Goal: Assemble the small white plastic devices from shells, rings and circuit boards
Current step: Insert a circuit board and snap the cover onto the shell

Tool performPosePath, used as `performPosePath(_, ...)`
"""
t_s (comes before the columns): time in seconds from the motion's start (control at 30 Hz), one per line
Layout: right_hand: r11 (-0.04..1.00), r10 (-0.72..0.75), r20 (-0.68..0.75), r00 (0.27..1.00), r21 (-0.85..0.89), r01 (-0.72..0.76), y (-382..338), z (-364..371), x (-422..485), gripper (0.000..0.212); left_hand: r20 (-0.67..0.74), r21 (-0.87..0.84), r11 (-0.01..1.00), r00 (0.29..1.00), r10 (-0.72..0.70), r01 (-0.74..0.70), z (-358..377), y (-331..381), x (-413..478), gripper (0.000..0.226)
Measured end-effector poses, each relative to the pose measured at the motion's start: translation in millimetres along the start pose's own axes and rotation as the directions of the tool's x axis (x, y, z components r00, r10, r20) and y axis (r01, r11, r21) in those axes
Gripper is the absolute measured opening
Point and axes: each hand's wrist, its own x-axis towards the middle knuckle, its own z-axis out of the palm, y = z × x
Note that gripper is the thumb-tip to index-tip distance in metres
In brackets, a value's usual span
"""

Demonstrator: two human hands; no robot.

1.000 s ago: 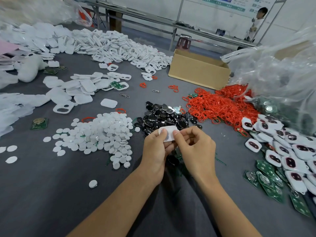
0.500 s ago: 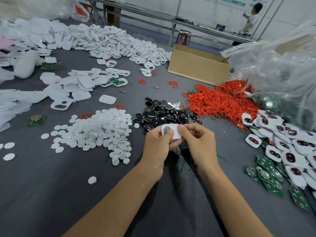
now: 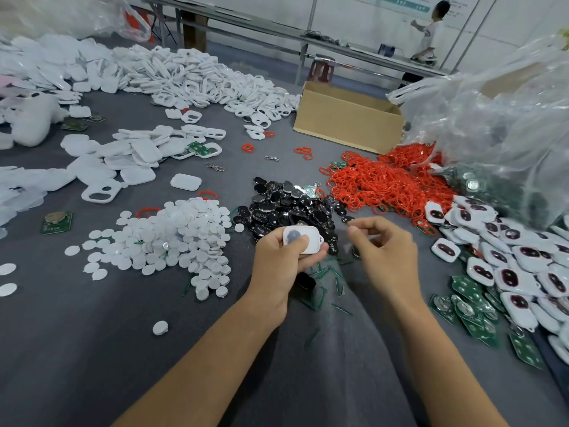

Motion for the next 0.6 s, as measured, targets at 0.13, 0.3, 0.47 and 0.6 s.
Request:
performPosePath(0.13,0.996,0.034,0.010,0.999,-0.084,-0.033,15.4,-42.3,7.9,0.030,0.007,0.071,0.997,1.000,0.028,-0.028,-0.6,-0.8,-2.0,0.017)
performPosePath(0.3,0.916,0.172,0.139,0.975,-0.387,-0.107,29.5,-108.7,11.8,0.053,-0.012,0.038,0.999,1.000,0.024,-0.023,-0.7,-1.7,-0.4,0.018)
performPosePath(0.47,0.721,0.281,0.359,0.890,-0.691,0.051,29.7,-139.2,2.3,0.022,0.004,0.021,1.000,1.000,0.020,-0.020,0.8,0.7,-0.9,0.021)
performPosePath(0.6,0.612,0.225,0.359,0.906,-0.775,0.156,39.2,-134.6,-11.3,0.029,0.016,0.028,1.000,1.000,0.004,-0.005,-0.4,1.9,-1.6,0.022)
